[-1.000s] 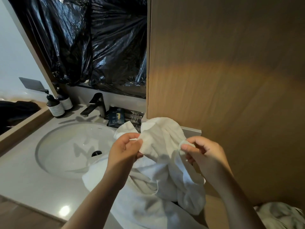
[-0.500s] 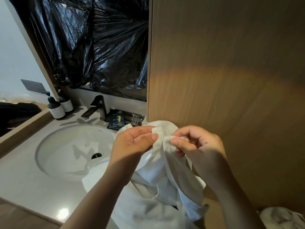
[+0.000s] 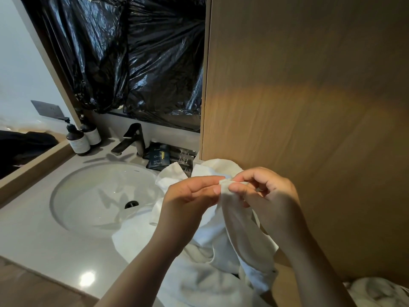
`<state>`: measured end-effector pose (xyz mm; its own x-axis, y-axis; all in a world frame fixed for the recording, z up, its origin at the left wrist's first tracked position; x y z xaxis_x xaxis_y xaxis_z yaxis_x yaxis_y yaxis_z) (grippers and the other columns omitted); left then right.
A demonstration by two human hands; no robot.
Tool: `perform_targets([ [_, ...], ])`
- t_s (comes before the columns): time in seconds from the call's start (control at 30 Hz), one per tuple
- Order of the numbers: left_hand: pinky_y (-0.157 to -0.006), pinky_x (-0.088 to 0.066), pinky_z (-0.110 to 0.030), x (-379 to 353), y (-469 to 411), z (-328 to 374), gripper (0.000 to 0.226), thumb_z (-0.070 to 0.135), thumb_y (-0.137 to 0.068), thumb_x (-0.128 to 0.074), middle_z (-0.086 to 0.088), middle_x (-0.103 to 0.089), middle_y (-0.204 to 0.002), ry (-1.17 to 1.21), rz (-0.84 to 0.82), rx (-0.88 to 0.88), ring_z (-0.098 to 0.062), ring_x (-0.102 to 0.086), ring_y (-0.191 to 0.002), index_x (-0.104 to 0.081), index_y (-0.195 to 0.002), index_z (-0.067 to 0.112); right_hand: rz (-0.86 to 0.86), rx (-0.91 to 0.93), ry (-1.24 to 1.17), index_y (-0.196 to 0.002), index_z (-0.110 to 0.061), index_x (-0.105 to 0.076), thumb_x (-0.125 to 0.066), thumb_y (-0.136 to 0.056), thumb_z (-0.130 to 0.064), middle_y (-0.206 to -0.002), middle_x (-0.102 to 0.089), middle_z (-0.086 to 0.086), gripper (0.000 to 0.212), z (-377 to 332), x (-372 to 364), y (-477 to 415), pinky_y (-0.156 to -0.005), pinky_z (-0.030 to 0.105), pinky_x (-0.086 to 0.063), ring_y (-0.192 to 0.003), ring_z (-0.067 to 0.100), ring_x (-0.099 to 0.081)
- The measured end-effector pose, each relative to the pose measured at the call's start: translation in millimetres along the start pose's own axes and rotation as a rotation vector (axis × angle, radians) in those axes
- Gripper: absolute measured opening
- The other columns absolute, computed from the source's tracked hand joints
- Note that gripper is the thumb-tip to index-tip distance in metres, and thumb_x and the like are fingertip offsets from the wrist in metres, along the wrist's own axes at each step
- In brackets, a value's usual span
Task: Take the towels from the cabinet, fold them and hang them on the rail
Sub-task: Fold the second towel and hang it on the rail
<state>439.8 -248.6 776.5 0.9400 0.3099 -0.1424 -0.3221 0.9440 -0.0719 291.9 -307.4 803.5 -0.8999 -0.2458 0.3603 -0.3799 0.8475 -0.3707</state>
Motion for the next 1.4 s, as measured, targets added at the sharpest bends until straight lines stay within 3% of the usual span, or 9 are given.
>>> perform_targets([
  [0.23,-0.084,-0.058,-0.032,-1,3,1,0.018,0.006,-0.091,-0.06,-0.005,-0.076,-0.094,-0.072,-0.02,-0.032,-0.023,-0.072,-0.093,-0.075,-0.1,0.01,0.019,-0.009,0.004,-0.079,-0.032,-0.07,-0.073,-0.086,-0.021,-0.075,-0.066,-0.01,0.013,4,2,2,-0.056,0.012,-0.045,-0.065,0.012,-0.062],
  [0.47,-0.076,-0.059,-0.03,5,4,7,0.017,0.004,-0.084,-0.069,0.003,-0.076,-0.085,-0.208,0.044,-0.131,-0.017,-0.072,-0.081,-0.075,-0.097,0.013,-0.033,0.025,-0.065,-0.078,-0.03,-0.071,-0.075,-0.082,-0.014,-0.088,-0.067,-0.012,0.017,0,-3,-2,-0.064,0.006,-0.041,-0.078,0.005,-0.061],
  [0.6,-0.083,-0.058,-0.036,9,3,4,0.018,0.004,-0.083,-0.072,-0.005,-0.075,-0.084,-0.146,0.048,-0.078,-0.021,-0.071,-0.082,-0.073,-0.097,0.014,-0.144,-0.072,-0.127,-0.081,-0.03,-0.069,-0.075,-0.081,-0.025,-0.108,-0.069,-0.012,0.008,11,-9,-10,-0.081,0.025,-0.046,-0.097,0.005,-0.062],
  [0.7,-0.075,-0.053,-0.028,12,2,5,0.024,0.016,-0.074,-0.072,-0.005,-0.07,-0.078,-0.037,0.048,-0.031,-0.018,-0.066,-0.074,-0.07,-0.098,0.017,-0.214,-0.066,-0.182,-0.074,-0.021,-0.066,-0.074,-0.076,-0.025,-0.103,-0.072,-0.009,0.01,11,-17,-18,-0.098,0.034,-0.041,-0.115,0.005,-0.058],
  [0.87,-0.076,-0.057,-0.028,20,-2,25,0.018,0.003,-0.082,-0.072,-0.012,-0.07,-0.084,-0.122,0.097,-0.134,-0.026,-0.068,-0.078,-0.069,-0.094,0.015,-0.228,-0.032,-0.195,-0.069,-0.017,-0.067,-0.078,-0.073,-0.029,-0.092,-0.07,0.001,0.016,6,-18,-24,-0.087,0.021,-0.046,-0.096,0.016,-0.064],
  [1.0,-0.071,-0.055,-0.02,30,-11,48,0.015,0.0,-0.083,-0.069,-0.008,-0.071,-0.08,-0.162,0.133,-0.248,-0.019,-0.066,-0.074,-0.069,-0.091,0.012,-0.237,0.014,-0.118,-0.071,-0.018,-0.07,-0.077,-0.077,-0.029,-0.085,-0.069,0.001,0.014,1,-22,-28,-0.089,0.046,-0.048,-0.091,0.022,-0.064],
  [1.07,-0.071,-0.054,-0.021,36,-18,55,0.015,0.0,-0.084,-0.068,-0.005,-0.07,-0.079,-0.155,0.135,-0.265,-0.016,-0.065,-0.074,-0.069,-0.092,0.012,-0.231,0.027,-0.071,-0.072,-0.018,-0.072,-0.076,-0.081,-0.027,-0.085,-0.068,0.0,0.014,1,-23,-29,-0.087,0.05,-0.047,-0.09,0.019,-0.064],
  [1.23,-0.07,-0.054,-0.025,44,-35,63,0.015,-0.001,-0.086,-0.066,-0.013,-0.069,-0.087,-0.228,0.151,-0.281,-0.018,-0.063,-0.075,-0.067,-0.096,0.01,-0.172,0.089,-0.014,-0.072,-0.02,-0.07,-0.073,-0.087,-0.023,-0.081,-0.064,-0.003,0.016,0,-21,-34,-0.076,0.036,-0.048,-0.083,0.015,-0.062],
  [1.4,-0.063,-0.051,-0.014,45,-50,85,0.018,-0.004,-0.086,-0.064,-0.003,-0.068,-0.083,-0.237,0.175,-0.336,-0.004,-0.064,-0.069,-0.066,-0.098,0.01,-0.048,0.248,0.03,-0.08,-0.017,-0.073,-0.072,-0.086,-0.024,-0.078,-0.06,-0.008,0.01,-26,-8,-42,-0.067,0.017,-0.041,-0.075,0.009,-0.057],
])
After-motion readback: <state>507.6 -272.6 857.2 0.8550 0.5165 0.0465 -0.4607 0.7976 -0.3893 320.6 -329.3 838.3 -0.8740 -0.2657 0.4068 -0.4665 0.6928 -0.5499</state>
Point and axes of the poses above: each hand's wrist, its own y-axis away from the middle knuckle, its own x-axis out of the back of the hand, z = x × y, the point moved 8 cm from there along -y, towards the middle knuckle
